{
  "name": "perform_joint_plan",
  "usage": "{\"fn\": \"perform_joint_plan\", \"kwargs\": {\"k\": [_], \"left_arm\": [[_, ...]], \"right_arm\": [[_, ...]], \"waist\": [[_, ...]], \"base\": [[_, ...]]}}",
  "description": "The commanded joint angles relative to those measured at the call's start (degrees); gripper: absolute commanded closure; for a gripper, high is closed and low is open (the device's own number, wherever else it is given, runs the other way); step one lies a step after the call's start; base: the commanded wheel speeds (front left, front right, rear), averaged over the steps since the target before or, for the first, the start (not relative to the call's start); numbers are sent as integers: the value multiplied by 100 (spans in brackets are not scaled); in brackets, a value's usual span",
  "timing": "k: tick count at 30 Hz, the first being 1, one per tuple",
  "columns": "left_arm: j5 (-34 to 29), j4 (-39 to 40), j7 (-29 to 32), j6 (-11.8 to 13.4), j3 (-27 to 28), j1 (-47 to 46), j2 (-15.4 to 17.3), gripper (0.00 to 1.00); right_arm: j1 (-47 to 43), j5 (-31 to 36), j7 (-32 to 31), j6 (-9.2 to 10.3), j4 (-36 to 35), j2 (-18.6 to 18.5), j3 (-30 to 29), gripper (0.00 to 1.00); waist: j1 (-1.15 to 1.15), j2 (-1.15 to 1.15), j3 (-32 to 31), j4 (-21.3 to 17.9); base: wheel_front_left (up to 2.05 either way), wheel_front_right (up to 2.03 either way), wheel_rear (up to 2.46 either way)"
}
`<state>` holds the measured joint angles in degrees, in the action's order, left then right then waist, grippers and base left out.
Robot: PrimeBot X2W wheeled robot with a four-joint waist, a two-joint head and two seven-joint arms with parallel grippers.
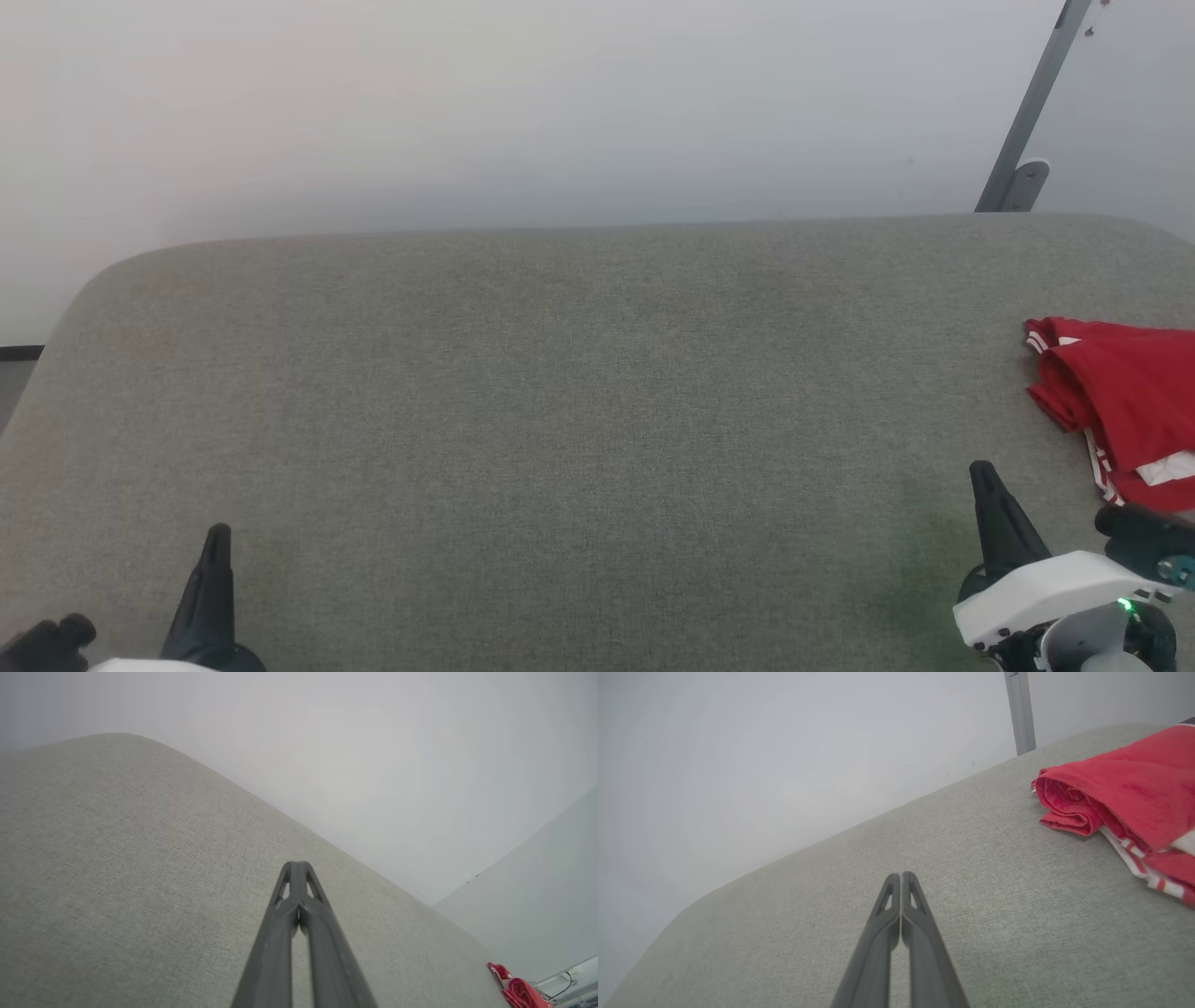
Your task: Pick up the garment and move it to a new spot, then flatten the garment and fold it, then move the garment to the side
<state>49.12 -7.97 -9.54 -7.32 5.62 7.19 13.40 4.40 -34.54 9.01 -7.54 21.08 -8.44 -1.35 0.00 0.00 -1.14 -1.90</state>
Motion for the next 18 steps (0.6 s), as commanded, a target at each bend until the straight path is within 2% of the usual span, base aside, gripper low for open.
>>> {"fn": "perform_joint_plan", "kwargs": {"k": [1,18], "left_arm": [[152,46,60,-5,39,-180,22,100],[1154,-105,432,-9,55,-476,-228,100]], "right_arm": [[141,-215,-40,1,-112,0,-34,100],[160,-1553,-404,2,-264,133,-152,100]], "waist": [[0,0,1,2],[0,0,23,33]], "base": [[0,0,0],[0,0,0]]}}
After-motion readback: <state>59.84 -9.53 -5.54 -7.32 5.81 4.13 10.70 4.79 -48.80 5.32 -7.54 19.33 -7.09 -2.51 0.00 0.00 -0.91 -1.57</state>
